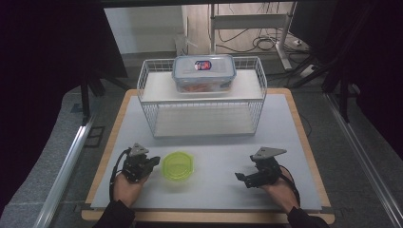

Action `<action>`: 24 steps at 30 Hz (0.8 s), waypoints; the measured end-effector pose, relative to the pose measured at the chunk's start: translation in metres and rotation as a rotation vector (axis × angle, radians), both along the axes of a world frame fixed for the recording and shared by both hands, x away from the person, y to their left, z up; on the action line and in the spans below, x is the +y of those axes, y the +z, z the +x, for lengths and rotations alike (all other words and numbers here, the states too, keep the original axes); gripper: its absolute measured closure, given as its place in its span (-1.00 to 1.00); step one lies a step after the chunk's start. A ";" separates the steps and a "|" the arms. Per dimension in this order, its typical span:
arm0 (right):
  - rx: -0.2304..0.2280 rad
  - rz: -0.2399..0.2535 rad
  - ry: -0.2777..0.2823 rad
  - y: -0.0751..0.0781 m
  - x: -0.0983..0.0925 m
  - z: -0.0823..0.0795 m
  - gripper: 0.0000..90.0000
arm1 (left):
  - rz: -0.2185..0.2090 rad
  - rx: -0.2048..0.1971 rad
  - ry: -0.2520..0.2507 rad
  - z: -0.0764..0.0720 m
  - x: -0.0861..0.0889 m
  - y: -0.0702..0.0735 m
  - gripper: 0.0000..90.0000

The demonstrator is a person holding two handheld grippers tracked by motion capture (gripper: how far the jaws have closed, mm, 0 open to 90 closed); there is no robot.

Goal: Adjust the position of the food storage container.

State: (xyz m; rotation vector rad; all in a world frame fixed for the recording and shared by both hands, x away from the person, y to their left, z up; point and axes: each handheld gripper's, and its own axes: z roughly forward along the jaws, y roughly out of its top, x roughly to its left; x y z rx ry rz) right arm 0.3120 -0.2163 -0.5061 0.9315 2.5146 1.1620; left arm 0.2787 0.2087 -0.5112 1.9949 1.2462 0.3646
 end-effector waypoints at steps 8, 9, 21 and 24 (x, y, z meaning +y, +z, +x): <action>-0.001 -0.002 -0.001 0.000 0.001 0.000 -0.83 | 0.008 0.059 -0.065 -0.010 -0.011 -0.010 0.99; -0.001 -0.002 -0.001 0.000 0.001 0.000 -0.83 | 0.008 0.059 -0.065 -0.010 -0.011 -0.010 0.99; 0.004 -0.006 0.000 -0.001 0.001 0.000 -0.83 | 0.006 0.092 -0.115 -0.004 -0.020 -0.019 0.99; 0.003 -0.006 0.000 -0.001 0.001 0.000 -0.83 | 0.008 0.097 -0.135 -0.003 -0.026 -0.020 0.99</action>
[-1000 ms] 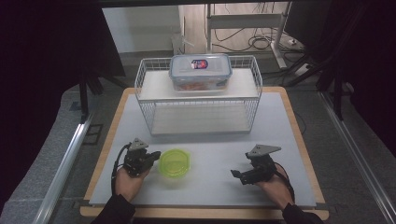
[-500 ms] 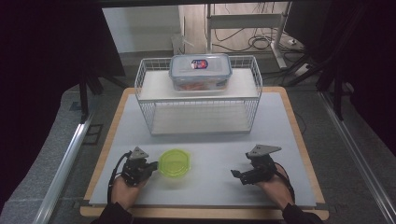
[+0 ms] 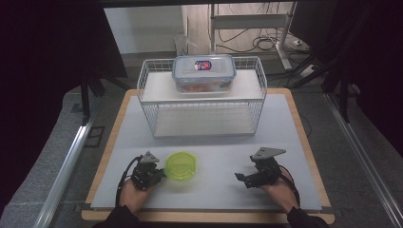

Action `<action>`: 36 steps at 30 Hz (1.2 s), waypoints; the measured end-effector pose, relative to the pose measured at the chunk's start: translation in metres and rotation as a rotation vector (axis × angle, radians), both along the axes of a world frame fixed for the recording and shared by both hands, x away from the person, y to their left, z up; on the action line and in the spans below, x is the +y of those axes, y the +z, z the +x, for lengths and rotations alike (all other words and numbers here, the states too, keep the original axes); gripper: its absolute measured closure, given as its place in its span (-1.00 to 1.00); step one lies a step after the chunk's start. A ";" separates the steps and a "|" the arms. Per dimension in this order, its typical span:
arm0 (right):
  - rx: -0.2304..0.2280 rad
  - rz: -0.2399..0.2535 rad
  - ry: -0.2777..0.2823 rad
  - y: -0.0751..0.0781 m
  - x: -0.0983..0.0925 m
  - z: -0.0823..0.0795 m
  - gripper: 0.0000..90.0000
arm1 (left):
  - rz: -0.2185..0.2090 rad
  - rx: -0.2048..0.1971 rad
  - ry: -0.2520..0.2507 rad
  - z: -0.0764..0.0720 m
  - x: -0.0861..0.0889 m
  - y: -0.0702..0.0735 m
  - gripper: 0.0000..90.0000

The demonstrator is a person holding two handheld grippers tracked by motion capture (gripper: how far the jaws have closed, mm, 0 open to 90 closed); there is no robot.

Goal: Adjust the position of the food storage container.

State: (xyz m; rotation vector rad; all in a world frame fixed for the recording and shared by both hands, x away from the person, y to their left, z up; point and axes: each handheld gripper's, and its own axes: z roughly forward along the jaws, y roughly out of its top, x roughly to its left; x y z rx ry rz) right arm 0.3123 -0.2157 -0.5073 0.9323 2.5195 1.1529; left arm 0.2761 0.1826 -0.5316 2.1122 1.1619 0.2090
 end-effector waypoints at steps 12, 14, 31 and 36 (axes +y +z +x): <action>0.001 -0.001 -0.005 0.000 0.000 0.000 -0.83 | -0.002 0.006 -0.066 0.004 -0.028 0.001 0.99; 0.002 0.000 -0.007 0.000 -0.001 0.000 -0.83 | -0.003 0.004 -0.076 0.006 -0.033 0.001 0.99; 0.005 -0.002 -0.012 0.000 -0.002 0.001 -0.83 | 0.014 -0.019 -0.149 0.017 -0.076 -0.002 0.99; 0.008 -0.002 -0.015 0.000 -0.003 0.002 -0.83 | 0.040 -0.040 -0.165 0.017 -0.086 -0.001 0.99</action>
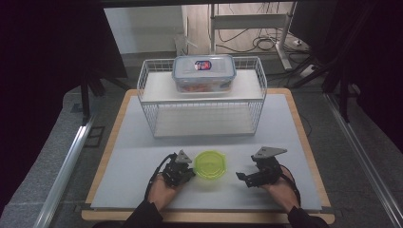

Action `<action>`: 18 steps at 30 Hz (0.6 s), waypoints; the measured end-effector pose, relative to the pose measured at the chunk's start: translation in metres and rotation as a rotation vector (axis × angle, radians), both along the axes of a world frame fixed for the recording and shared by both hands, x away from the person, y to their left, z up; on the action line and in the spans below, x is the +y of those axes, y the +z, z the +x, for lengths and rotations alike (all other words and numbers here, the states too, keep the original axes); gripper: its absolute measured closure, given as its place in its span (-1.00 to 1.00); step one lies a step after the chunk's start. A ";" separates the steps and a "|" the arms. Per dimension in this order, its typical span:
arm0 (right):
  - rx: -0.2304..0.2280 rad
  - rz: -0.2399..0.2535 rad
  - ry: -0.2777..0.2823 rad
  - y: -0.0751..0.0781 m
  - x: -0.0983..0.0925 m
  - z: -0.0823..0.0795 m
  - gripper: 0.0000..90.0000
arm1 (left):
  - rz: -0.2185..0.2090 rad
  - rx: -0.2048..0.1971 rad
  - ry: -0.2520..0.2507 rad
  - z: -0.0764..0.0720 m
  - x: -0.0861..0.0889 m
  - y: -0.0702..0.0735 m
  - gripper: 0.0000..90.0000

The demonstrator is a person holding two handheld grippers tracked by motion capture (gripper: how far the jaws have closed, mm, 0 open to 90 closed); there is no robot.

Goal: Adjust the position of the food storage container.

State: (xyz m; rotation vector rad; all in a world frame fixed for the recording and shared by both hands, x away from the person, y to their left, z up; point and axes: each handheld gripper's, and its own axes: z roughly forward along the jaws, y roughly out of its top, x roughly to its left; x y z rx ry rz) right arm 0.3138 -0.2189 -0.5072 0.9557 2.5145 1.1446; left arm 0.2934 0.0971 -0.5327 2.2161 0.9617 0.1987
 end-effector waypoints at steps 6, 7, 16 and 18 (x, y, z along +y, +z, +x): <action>-0.005 0.004 -0.001 0.000 -0.001 0.000 -0.83 | 0.028 -0.056 0.048 -0.006 0.015 0.010 0.67; -0.005 0.004 -0.001 0.000 -0.001 0.000 -0.83 | 0.028 -0.056 0.048 -0.006 0.015 0.010 0.60; 0.003 0.004 -0.009 0.001 -0.002 0.000 -0.83 | 0.024 -0.107 0.053 -0.020 0.040 0.018 -0.20; 0.005 0.005 -0.011 0.001 -0.002 -0.001 -0.83 | 0.030 -0.095 0.047 -0.024 0.045 0.016 -0.38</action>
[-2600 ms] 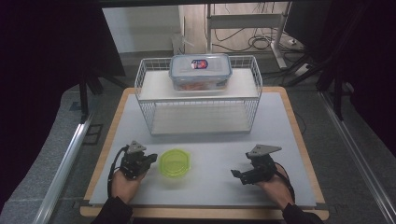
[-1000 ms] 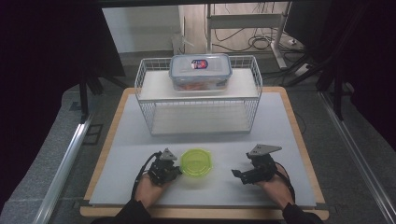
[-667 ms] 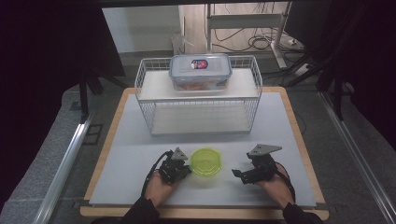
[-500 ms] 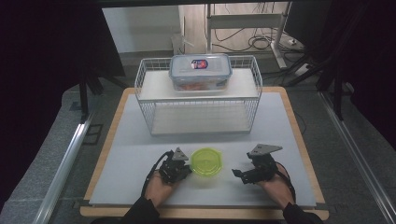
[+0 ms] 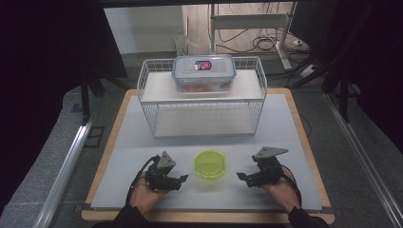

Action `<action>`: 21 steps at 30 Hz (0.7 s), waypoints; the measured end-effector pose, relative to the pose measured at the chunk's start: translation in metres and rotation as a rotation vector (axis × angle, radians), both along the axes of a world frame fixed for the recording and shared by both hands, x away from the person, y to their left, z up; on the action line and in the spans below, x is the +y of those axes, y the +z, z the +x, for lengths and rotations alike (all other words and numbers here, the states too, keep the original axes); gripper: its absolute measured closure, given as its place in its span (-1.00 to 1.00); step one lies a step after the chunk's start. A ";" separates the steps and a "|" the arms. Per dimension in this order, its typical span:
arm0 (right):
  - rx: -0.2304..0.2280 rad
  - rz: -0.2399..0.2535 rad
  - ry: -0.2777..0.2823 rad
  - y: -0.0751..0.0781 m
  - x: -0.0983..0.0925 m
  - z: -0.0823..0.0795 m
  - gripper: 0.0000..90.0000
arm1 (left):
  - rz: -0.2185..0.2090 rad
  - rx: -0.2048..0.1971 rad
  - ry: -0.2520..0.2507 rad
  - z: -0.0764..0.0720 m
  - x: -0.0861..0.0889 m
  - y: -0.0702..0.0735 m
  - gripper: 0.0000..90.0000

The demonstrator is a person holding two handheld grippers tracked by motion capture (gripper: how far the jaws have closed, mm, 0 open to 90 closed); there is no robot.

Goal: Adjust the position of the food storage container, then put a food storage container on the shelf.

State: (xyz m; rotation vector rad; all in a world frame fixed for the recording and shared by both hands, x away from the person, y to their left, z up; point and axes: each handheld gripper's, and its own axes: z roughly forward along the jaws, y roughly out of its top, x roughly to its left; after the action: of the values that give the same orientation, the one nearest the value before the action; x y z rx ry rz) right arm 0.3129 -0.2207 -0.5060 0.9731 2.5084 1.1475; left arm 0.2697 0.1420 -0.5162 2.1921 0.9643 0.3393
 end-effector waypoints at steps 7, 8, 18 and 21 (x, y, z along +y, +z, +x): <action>0.002 0.006 -0.012 0.000 -0.001 0.000 -0.83 | -0.060 0.001 -0.004 -0.008 0.012 0.003 -0.58; 0.001 0.006 -0.018 0.001 0.000 0.000 -0.83 | -0.060 -0.001 -0.007 -0.009 0.012 0.003 -0.67; 0.048 0.040 -0.072 0.008 0.005 -0.005 -0.95 | -0.067 -0.016 -0.002 -0.014 0.018 0.000 -0.75; 0.073 0.067 -0.064 0.011 0.005 -0.005 -0.83 | -0.062 -0.025 -0.004 -0.015 0.017 0.000 -0.75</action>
State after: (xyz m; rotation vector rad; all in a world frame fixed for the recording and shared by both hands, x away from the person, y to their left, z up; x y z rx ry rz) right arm 0.3074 -0.2154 -0.4953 1.1239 2.4897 1.2043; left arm 0.2551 0.1595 -0.5159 2.1285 0.9440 0.3298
